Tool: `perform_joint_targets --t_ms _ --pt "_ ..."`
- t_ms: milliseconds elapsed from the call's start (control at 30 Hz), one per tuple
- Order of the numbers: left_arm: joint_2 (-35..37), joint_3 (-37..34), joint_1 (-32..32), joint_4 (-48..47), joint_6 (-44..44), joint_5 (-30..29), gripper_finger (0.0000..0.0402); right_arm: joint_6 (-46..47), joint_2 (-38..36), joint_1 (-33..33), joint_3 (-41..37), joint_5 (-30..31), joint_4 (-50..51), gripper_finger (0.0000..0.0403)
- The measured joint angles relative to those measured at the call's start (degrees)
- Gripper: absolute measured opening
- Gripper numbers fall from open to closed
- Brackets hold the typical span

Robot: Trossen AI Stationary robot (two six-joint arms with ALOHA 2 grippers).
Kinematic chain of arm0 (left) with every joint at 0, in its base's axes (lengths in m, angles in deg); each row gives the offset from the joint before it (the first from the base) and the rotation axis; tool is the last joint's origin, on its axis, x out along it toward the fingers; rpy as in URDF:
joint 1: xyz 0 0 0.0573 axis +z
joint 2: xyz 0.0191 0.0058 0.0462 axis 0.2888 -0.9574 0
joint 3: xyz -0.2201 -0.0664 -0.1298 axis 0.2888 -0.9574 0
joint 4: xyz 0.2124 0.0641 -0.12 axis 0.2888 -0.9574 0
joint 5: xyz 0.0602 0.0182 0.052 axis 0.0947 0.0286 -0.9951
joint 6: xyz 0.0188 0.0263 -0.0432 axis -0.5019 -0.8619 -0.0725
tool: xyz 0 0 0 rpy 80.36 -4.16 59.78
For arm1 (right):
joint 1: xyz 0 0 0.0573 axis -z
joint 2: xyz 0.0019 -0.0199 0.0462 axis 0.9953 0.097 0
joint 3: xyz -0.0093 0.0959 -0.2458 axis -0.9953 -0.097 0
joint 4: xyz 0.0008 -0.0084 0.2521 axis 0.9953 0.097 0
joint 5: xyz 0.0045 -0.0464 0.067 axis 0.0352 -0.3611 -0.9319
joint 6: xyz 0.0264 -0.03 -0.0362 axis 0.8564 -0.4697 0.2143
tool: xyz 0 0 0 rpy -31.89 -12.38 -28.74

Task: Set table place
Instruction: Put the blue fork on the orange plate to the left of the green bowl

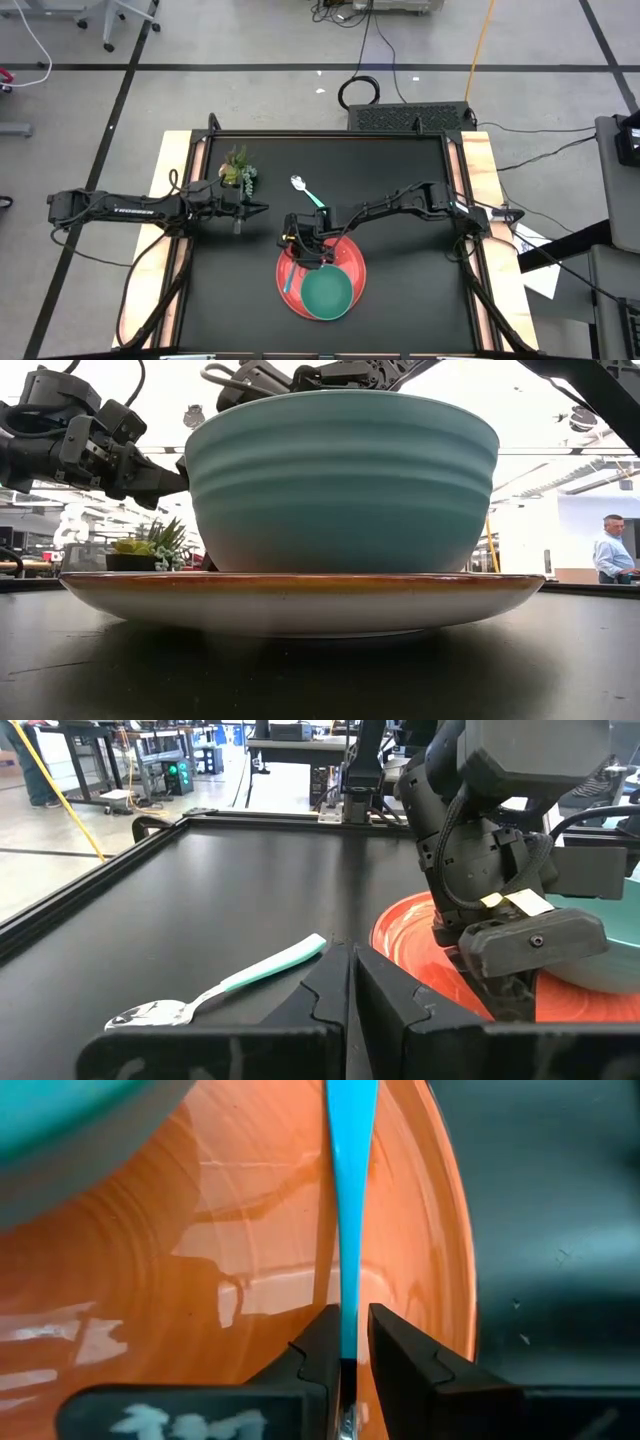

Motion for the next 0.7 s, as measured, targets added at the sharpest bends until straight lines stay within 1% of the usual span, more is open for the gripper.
perform_joint_targets --t_ms 400,500,700 --pt "0.0 0.0 -0.02 0.0 0.26 0.01 0.0026 2.85 -0.02 0.0 0.0 -0.16 1.14 0.0048" --pt "0.0 0.0 -0.02 0.0 0.24 0.0 0.0026 2.98 -0.07 0.0 0.0 -1.39 1.51 0.0048" --pt "0.0 0.0 -0.02 0.0 0.24 0.0 0.0026 3.27 -0.09 -0.02 0.0 -1.57 1.59 0.0048"
